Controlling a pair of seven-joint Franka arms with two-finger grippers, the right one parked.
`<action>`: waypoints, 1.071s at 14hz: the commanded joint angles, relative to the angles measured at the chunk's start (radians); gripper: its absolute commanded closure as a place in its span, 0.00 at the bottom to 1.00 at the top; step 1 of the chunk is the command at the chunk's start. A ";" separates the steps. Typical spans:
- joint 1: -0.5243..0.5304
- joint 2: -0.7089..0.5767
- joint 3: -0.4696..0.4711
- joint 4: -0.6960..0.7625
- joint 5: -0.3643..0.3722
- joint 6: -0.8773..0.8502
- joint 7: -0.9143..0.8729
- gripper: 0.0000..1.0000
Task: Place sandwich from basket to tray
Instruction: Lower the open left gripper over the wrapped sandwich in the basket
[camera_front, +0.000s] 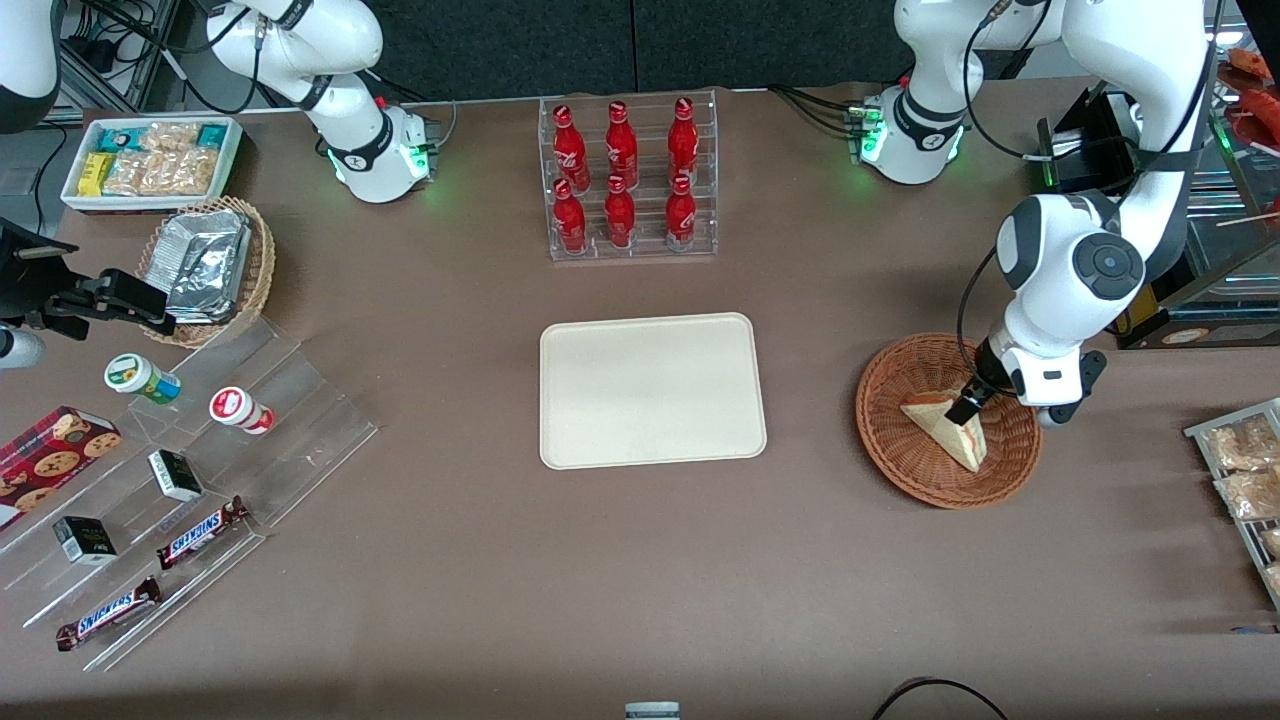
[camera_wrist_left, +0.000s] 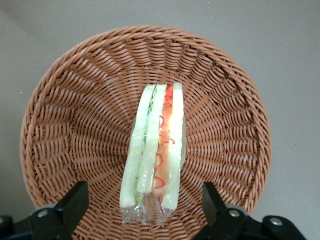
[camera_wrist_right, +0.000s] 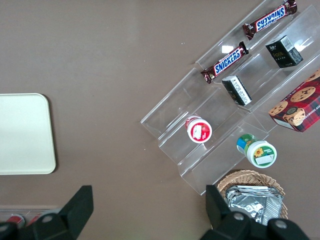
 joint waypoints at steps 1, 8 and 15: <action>-0.021 0.014 0.004 -0.010 -0.002 0.030 -0.016 0.00; -0.028 0.047 0.004 -0.007 0.004 0.044 -0.011 0.00; -0.023 0.084 0.007 -0.002 0.005 0.082 -0.010 0.43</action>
